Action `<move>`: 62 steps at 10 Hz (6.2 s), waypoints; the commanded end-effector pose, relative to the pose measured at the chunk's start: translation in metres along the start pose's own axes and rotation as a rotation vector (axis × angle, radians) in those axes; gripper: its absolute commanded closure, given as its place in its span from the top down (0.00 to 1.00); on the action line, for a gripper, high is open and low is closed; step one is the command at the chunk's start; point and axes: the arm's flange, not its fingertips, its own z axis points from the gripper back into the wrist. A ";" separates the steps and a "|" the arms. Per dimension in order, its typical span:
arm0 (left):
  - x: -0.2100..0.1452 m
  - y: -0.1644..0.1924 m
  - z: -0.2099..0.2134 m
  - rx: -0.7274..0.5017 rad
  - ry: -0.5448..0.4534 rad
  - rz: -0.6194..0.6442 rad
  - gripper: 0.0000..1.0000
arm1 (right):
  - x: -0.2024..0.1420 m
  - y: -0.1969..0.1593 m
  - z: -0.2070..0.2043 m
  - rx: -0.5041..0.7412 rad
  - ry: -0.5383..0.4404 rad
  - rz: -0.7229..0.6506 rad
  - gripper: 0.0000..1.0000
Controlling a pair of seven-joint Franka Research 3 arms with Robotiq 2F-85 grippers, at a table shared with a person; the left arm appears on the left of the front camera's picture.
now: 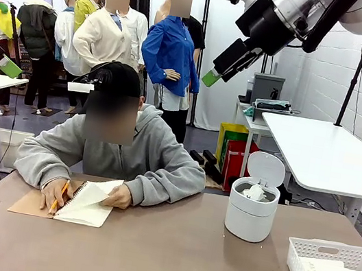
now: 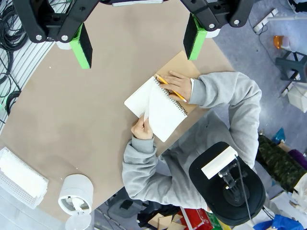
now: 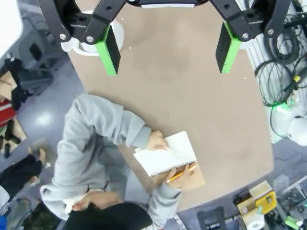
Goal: Sort the paper based on its condition.
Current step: If a person hands you a paper, place it in the Organizing basket , and if it's crumpled, put it in the Trash can.
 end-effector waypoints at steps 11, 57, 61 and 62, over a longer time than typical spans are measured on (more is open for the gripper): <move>-0.001 0.001 0.000 0.000 -0.001 0.003 1.00 | -0.027 0.012 -0.004 -0.009 0.016 -0.043 1.00; -0.001 0.001 0.000 0.000 -0.001 0.003 1.00 | -0.019 0.042 0.008 -0.102 0.051 -0.150 1.00; -0.001 0.001 0.000 0.000 -0.001 0.003 1.00 | -0.019 0.042 0.008 -0.102 0.051 -0.150 1.00; -0.001 0.001 0.000 0.000 -0.001 0.003 1.00 | -0.019 0.042 0.008 -0.102 0.051 -0.150 1.00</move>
